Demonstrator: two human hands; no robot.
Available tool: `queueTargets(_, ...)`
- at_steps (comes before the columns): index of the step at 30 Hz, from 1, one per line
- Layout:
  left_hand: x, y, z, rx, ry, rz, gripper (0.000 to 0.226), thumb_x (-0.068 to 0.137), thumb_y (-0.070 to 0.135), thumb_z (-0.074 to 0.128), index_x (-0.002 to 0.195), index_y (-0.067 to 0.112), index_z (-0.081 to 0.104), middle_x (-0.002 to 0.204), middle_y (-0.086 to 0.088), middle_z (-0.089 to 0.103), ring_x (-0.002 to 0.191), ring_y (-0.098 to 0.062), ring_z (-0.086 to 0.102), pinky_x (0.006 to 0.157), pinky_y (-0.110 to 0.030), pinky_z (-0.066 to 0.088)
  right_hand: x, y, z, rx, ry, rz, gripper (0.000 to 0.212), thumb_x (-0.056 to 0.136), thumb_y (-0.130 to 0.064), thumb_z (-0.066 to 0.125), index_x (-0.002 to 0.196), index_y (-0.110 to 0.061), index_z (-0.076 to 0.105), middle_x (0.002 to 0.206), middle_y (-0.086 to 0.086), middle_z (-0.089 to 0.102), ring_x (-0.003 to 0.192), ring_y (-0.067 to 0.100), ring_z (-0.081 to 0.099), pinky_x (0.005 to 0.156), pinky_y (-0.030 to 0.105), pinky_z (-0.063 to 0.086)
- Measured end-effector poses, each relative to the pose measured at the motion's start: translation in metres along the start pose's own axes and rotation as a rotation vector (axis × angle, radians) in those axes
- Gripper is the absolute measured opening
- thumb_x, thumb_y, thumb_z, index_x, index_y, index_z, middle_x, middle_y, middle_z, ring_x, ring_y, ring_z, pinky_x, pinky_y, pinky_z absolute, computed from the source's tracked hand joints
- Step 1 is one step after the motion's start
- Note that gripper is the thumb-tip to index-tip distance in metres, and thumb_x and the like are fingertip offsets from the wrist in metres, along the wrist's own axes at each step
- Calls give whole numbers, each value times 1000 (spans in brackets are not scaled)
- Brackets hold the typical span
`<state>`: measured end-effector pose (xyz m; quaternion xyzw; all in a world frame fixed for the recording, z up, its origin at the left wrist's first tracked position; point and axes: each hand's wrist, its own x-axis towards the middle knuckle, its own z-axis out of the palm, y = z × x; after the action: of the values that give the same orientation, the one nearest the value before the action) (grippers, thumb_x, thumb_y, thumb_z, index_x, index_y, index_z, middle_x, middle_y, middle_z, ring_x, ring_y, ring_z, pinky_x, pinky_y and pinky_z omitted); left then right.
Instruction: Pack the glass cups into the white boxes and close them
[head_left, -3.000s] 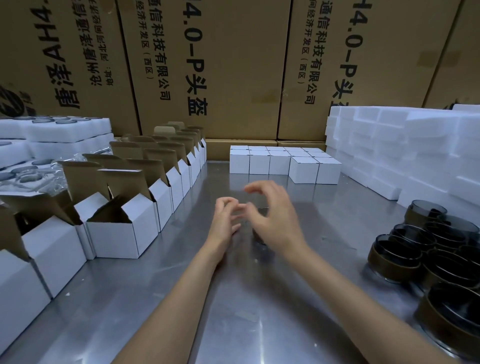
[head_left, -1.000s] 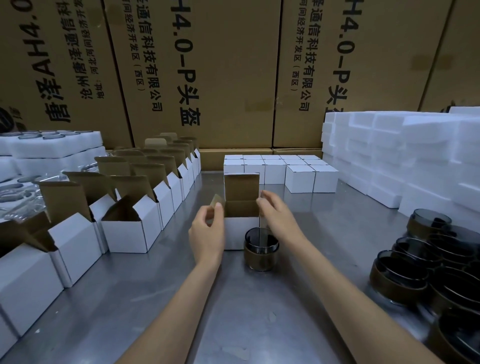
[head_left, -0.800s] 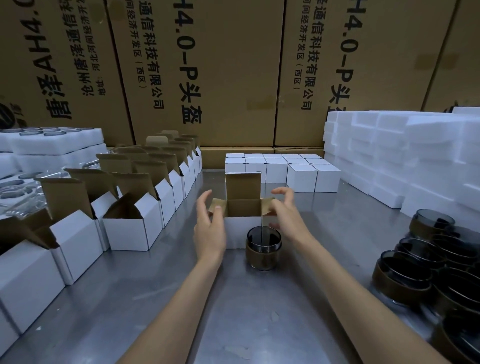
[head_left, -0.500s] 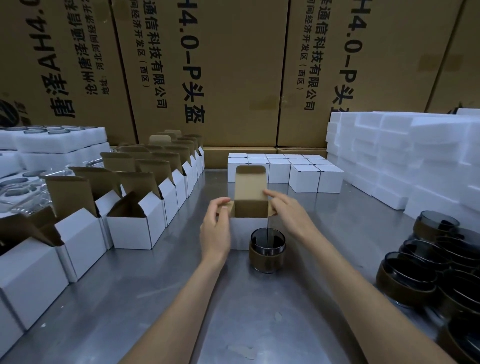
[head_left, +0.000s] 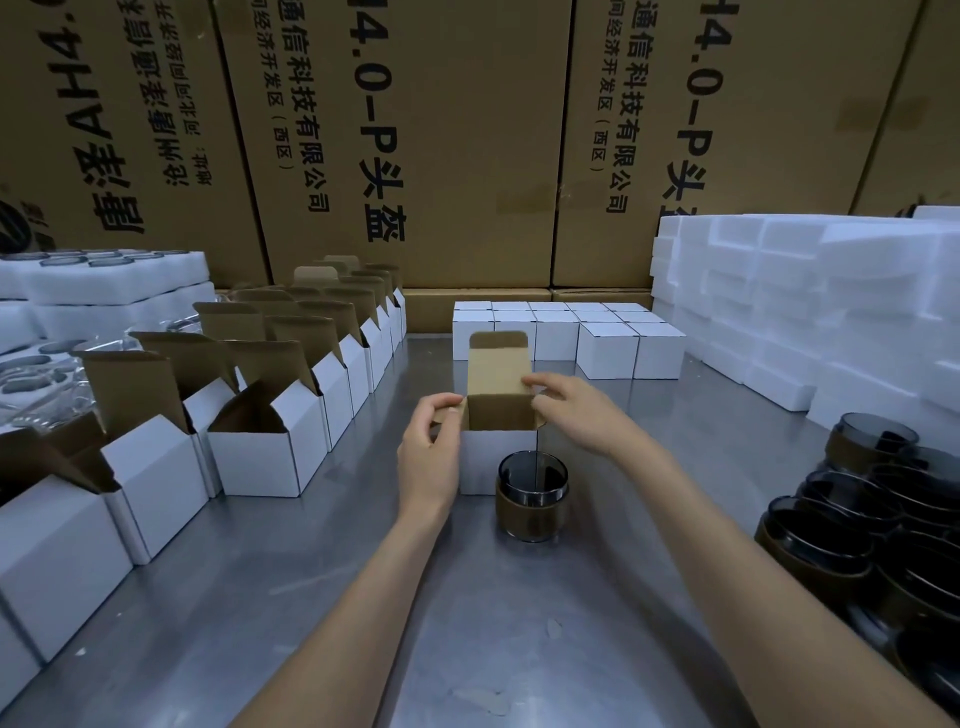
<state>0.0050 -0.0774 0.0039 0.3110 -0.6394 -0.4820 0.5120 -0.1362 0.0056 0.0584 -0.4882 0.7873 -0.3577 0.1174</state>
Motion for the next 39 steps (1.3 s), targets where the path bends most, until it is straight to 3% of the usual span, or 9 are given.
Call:
queueTargets(5, -2, 1, 0, 16, -17, 36, 20, 97, 23, 48, 110, 27, 63, 104, 14, 63, 103, -12, 57, 94, -45, 49, -3, -15, -24, 9, 66, -89, 37, 92, -30, 55, 129, -28, 54, 135, 2, 41, 121, 18, 42, 96, 30, 36)
queueTargets(8, -4, 1, -1, -7, -46, 74, 31, 96, 31, 48, 126, 31, 55, 112, 25, 55, 107, 6, 50, 96, -31, 43, -14, -29, -42, 47, 151, -168, 13, 88, -30, 62, 100, -31, 61, 113, -7, 49, 99, 3, 48, 81, 22, 37)
queueTargets(11, -5, 3, -2, -96, -82, 50, 54, 81, 38, 48, 134, 29, 49, 117, 23, 53, 110, 9, 47, 95, -22, 37, -28, -38, -58, -32, -78, -191, 6, 83, -34, 68, 80, -31, 65, 90, -16, 62, 78, -4, 55, 66, 16, 39)
queueTargets(15, -2, 4, -4, -162, -187, -85, 78, 65, 28, 51, 142, 29, 38, 120, 15, 49, 114, 6, 44, 92, -19, 35, -42, -46, -58, -406, -536, -98, 10, 78, -40, 74, 84, -40, 66, 100, -21, 65, 96, -3, 57, 82, 18, 45)
queueTargets(21, 1, 3, -12, -98, -442, -187, 95, 63, 20, 61, 149, 27, 19, 142, -8, 46, 131, -21, 44, 114, -40, 32, -41, -53, -29, -629, -658, -43, 28, 81, -26, 74, 108, -31, 69, 100, -14, 61, 97, 8, 55, 75, 19, 41)
queueTargets(24, 2, -1, -16, -24, -492, -173, 89, 78, 12, 71, 147, 28, 18, 139, 2, 45, 121, -8, 48, 99, -20, 42, -40, -54, -28, -579, -592, -70, 21, 83, -22, 72, 104, -26, 71, 91, -12, 62, 94, 10, 57, 76, 21, 44)
queueTargets(28, 5, -5, -16, -41, -477, -180, 83, 81, 2, 71, 147, 20, 23, 138, -11, 51, 129, -22, 47, 108, -41, 39, -44, -56, -52, -379, -492, -172, 15, 81, -22, 74, 88, -36, 70, 72, -27, 65, 79, -5, 60, 81, 17, 45)
queueTargets(33, 7, -5, -14, -27, -510, -191, 101, 65, 18, 86, 147, 22, 26, 141, -5, 47, 132, -19, 42, 112, -41, 35, -40, -59, -66, -14, -150, -339, 23, 83, -15, 72, 81, -37, 70, 73, -22, 67, 68, -8, 56, 65, 10, 41)
queueTargets(39, 7, -9, -15, -95, -515, -203, 93, 71, 9, 82, 146, 21, 29, 136, -9, 54, 131, -18, 46, 111, -45, 36, -16, -34, -26, -503, 84, -250, 28, 90, -28, 62, 116, -38, 65, 94, -5, 48, 109, 23, 46, 92, 34, 37)
